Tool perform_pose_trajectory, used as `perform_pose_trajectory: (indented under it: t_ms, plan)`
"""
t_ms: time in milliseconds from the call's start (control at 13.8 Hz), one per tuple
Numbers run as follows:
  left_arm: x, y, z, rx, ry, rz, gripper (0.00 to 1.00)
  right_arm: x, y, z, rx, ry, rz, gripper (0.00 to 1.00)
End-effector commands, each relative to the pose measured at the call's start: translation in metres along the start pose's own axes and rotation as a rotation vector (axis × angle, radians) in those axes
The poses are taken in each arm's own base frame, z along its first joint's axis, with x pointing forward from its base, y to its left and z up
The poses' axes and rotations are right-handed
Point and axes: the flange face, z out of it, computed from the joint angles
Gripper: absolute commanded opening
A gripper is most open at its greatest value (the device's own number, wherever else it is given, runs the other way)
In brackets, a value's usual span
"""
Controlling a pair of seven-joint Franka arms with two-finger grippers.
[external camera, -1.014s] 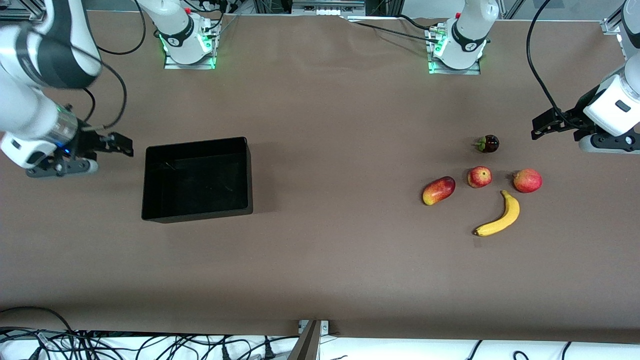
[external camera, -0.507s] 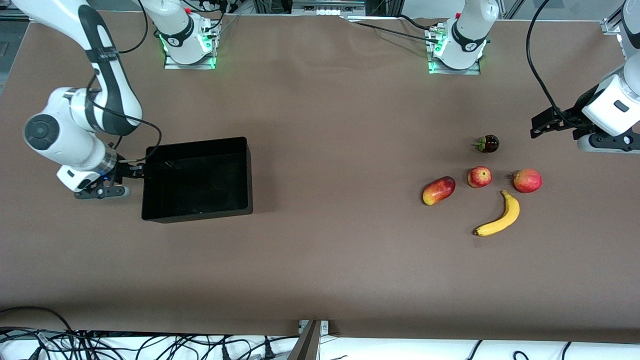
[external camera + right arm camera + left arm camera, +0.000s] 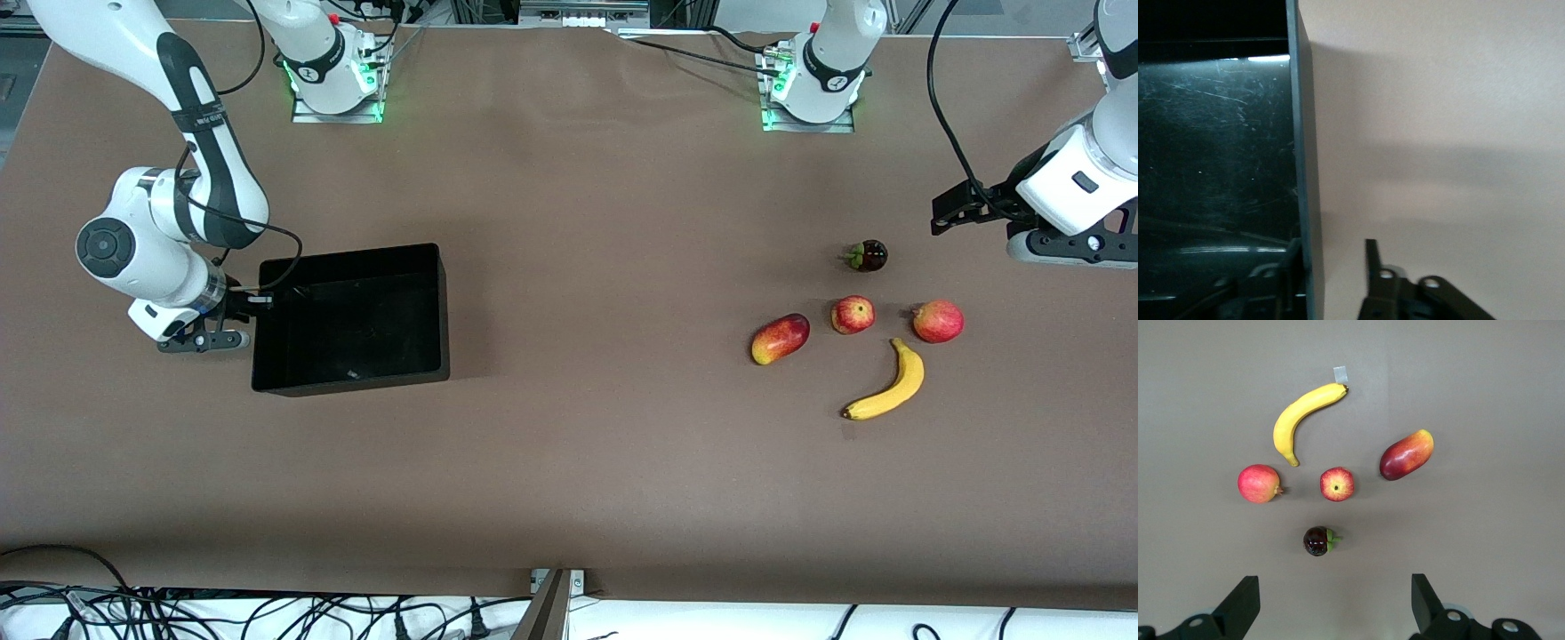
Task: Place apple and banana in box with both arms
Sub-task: 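Grip the black box rim with the right gripper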
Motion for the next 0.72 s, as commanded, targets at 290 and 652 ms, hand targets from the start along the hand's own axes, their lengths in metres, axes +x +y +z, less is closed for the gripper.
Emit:
perform_pose_trajectory:
  t_ms: [290, 652]
  plan:
    - [0.003, 0.005, -0.008, 0.002, -0.004, 0.017, 1.00, 0.014, -0.004, -0.025, 0.045, -0.010, 0.007, 0.00]
    - [0.003, 0.015, -0.014, 0.003, 0.005, 0.034, 1.00, 0.045, -0.043, -0.098, 0.137, -0.045, -0.012, 0.00]
